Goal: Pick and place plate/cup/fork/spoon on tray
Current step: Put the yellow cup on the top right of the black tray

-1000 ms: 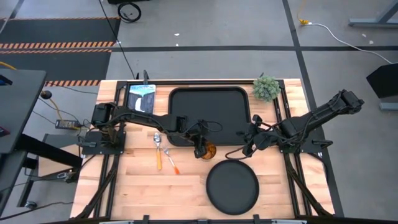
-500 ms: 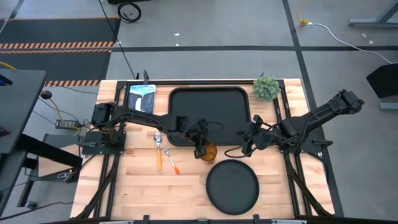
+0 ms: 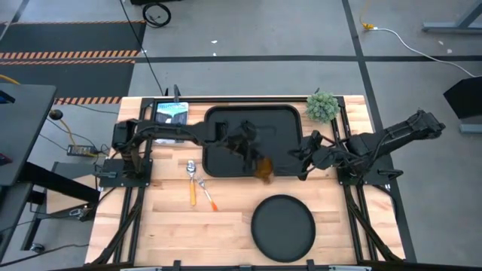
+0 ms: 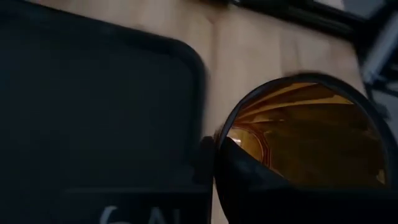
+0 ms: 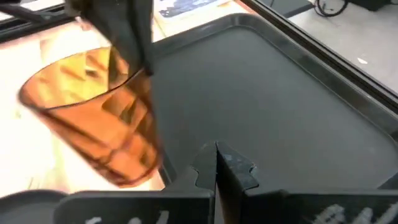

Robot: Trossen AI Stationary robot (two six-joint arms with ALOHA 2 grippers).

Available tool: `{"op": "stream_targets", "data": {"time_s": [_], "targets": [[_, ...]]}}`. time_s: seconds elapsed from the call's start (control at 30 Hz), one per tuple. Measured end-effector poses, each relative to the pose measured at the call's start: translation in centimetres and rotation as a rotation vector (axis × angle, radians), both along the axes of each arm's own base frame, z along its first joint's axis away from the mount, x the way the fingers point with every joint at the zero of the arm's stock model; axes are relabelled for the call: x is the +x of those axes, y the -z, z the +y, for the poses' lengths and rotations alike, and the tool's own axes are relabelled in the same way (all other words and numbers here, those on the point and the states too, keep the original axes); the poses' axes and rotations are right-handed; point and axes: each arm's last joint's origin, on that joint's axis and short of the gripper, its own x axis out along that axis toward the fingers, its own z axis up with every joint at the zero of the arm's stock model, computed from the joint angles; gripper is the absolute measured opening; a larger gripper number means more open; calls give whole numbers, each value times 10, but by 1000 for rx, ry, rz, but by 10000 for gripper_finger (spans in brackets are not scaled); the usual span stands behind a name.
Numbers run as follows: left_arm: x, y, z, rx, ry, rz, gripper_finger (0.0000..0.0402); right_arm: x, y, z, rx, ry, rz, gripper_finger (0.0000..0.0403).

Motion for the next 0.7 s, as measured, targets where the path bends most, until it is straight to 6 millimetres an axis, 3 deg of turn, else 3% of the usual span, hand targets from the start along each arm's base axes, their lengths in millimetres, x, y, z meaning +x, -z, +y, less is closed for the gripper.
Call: {"op": "stream_targets", "data": {"time_s": [0.23,0.53,0.7], "targets": [[1,-1,57,95,-193,-48,15,-4,-1,-5,-32,30,13,9],[10,59,139,18,-297,-25,16,-5,-3,-27,-126,151,32,9],[9,67,168,27,-312,-43,16,-4,-3,-39,-145,174,60,9]]}}
